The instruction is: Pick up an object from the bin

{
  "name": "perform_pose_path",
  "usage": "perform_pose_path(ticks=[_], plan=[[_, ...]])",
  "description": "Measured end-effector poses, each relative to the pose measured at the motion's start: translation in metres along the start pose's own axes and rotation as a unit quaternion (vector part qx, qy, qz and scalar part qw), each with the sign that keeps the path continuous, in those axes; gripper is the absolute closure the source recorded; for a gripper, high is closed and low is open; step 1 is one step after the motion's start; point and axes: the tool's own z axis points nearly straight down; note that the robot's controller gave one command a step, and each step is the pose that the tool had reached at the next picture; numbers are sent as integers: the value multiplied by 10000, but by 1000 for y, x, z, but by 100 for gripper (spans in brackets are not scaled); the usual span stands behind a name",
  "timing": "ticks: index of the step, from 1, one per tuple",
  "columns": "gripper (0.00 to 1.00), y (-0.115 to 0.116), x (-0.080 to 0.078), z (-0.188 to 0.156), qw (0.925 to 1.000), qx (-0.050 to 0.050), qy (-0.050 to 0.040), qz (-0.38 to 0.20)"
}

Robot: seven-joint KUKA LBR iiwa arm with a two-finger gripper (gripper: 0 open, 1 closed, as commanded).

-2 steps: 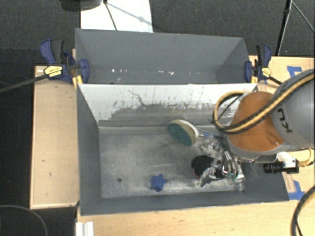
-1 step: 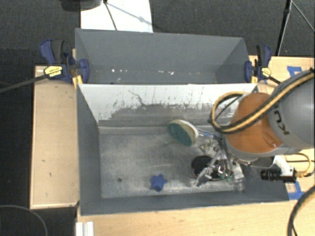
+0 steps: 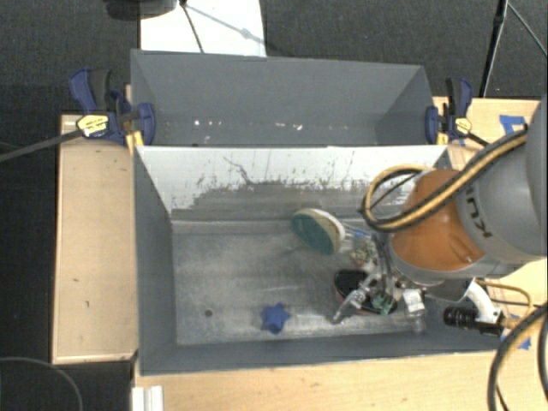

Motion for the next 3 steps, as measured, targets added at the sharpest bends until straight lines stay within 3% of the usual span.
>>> perform_pose_path(ticks=[1,2,3], plan=[[0,1,0,-1,10000,6,2,-23],[100,3,-1,-3,10000,-15,-16,-32],[100,3,-3,-51,10000,7,-2,-57]])
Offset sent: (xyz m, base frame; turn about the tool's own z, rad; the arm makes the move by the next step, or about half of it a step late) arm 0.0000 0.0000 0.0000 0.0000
